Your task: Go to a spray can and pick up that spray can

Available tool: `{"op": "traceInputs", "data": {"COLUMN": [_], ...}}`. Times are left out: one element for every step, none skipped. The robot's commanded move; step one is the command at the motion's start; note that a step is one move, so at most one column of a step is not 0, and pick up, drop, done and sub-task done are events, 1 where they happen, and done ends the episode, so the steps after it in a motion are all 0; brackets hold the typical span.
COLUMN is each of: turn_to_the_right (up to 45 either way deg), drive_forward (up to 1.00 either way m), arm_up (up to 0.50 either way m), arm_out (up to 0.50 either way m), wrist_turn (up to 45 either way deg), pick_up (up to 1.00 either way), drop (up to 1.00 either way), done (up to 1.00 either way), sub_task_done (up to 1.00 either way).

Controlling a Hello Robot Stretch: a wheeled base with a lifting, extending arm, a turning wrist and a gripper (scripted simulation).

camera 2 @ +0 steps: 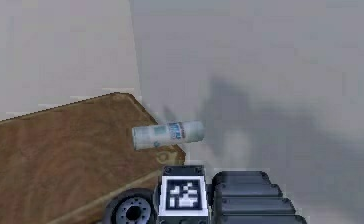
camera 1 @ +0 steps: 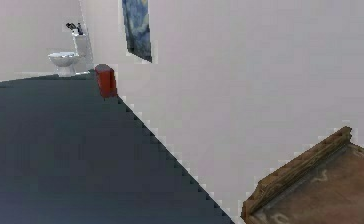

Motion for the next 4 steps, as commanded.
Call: {"op": "traceInputs", "data": {"turn_to_the_right": [0.0, 0.0, 0.0, 0.0], "drive_forward": [0.00, 0.00, 0.00, 0.00], "arm_up": [0.00, 0.00, 0.00, 0.00], "arm_out": [0.14, 0.00, 0.00, 0.00], "wrist_turn": [0.0, 45.0, 45.0, 45.0], "pick_up": [0.00, 0.00, 0.00, 0.00], "drop": [0.00, 0.00, 0.00, 0.00], "done": [0.00, 0.00, 0.00, 0.00], "sub_task_done": [0.00, 0.00, 0.00, 0.00]}}
